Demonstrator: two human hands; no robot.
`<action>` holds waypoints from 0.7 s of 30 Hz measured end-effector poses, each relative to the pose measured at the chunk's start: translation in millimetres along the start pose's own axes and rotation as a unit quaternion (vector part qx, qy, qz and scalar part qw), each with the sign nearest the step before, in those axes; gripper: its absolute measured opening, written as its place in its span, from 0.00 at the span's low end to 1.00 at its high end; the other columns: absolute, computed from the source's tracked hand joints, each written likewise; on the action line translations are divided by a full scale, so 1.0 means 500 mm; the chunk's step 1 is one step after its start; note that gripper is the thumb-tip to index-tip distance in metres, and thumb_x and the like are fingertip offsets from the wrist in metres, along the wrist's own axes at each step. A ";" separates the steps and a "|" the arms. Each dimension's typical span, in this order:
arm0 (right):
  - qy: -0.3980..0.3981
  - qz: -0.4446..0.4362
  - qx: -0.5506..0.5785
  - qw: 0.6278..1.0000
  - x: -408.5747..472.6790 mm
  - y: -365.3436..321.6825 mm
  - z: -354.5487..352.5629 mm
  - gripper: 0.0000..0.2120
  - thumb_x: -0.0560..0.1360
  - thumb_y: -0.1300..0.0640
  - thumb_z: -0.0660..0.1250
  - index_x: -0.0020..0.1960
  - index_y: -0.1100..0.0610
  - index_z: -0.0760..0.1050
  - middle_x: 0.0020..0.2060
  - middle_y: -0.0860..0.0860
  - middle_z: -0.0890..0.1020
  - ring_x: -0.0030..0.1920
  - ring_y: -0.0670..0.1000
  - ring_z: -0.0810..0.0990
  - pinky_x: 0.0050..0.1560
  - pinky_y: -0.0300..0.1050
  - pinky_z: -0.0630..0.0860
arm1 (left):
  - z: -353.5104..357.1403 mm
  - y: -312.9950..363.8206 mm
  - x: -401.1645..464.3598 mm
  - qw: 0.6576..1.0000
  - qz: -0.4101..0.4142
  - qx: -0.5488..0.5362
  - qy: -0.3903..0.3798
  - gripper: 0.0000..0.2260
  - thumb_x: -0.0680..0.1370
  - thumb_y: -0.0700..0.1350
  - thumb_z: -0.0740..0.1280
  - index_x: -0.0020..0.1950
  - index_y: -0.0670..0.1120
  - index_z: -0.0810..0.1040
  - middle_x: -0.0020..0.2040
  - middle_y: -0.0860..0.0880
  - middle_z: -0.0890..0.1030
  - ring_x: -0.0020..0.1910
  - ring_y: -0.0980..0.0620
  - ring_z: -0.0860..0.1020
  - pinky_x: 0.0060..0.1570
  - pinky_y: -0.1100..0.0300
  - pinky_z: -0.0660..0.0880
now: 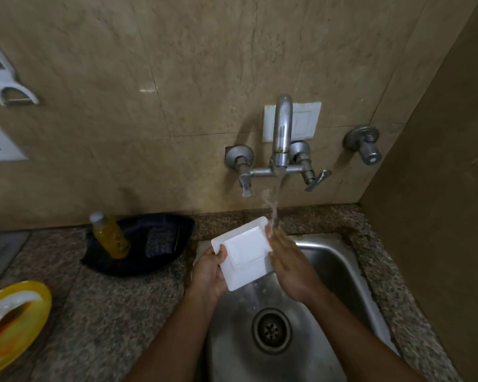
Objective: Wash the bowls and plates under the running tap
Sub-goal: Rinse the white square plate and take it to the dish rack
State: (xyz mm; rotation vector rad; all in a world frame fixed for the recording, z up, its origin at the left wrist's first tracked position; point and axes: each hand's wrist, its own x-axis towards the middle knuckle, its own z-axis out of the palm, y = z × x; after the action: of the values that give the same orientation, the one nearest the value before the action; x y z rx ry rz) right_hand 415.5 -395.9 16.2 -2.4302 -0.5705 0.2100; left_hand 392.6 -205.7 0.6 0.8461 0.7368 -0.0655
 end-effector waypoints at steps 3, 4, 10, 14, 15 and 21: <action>0.027 0.007 -0.047 0.999 -0.016 0.008 0.012 0.28 0.83 0.44 0.46 0.80 0.49 0.40 0.77 0.41 0.40 0.77 0.42 0.39 0.77 0.43 0.43 | 0.028 0.014 -0.004 0.999 0.015 0.025 -0.016 0.06 0.81 0.40 0.62 0.55 0.44 0.78 0.51 0.42 0.84 0.48 0.41 0.81 0.51 0.45 0.77; 0.031 0.018 -0.080 0.996 -0.030 0.016 0.017 0.30 0.82 0.42 0.43 0.80 0.49 0.39 0.77 0.42 0.39 0.77 0.43 0.38 0.78 0.46 0.43 | 0.037 0.014 -0.005 0.999 0.022 0.042 -0.023 0.07 0.81 0.40 0.63 0.55 0.43 0.79 0.50 0.42 0.84 0.47 0.41 0.81 0.48 0.47 0.78; 0.062 0.012 -0.165 0.984 -0.005 -0.001 0.019 0.35 0.79 0.41 0.41 0.79 0.57 0.38 0.78 0.54 0.38 0.78 0.51 0.36 0.78 0.51 0.42 | 0.090 -0.013 -0.004 0.995 0.026 0.084 -0.039 0.08 0.79 0.40 0.65 0.57 0.43 0.79 0.51 0.41 0.85 0.51 0.38 0.82 0.49 0.44 0.79; 0.022 -0.074 -0.191 0.979 -0.041 0.011 0.027 0.32 0.80 0.43 0.43 0.80 0.55 0.39 0.79 0.52 0.41 0.78 0.48 0.38 0.78 0.51 0.46 | 0.106 -0.029 0.003 0.994 0.028 0.101 -0.043 0.10 0.79 0.37 0.65 0.59 0.40 0.80 0.52 0.40 0.85 0.53 0.38 0.82 0.57 0.40 0.77; 0.029 -0.064 -0.183 0.981 -0.037 0.010 0.028 0.32 0.80 0.43 0.42 0.79 0.55 0.39 0.78 0.51 0.40 0.78 0.48 0.37 0.78 0.50 0.45 | 0.109 -0.032 0.004 0.994 0.028 0.101 -0.040 0.10 0.79 0.37 0.65 0.58 0.40 0.80 0.52 0.40 0.85 0.53 0.38 0.82 0.58 0.39 0.77; 0.022 -0.119 -0.175 0.977 -0.043 0.024 0.014 0.30 0.81 0.46 0.46 0.80 0.54 0.43 0.78 0.48 0.42 0.78 0.46 0.40 0.77 0.45 0.40 | 0.117 -0.036 0.008 0.994 0.016 0.101 -0.049 0.10 0.79 0.37 0.64 0.59 0.40 0.80 0.52 0.39 0.85 0.53 0.39 0.83 0.58 0.42 0.77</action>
State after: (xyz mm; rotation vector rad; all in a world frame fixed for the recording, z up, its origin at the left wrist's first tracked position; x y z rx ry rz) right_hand 398.7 -410.1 3.3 -2.6620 -0.9394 -0.0509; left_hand 422.7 -258.0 11.3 1.0400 0.6299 -0.1533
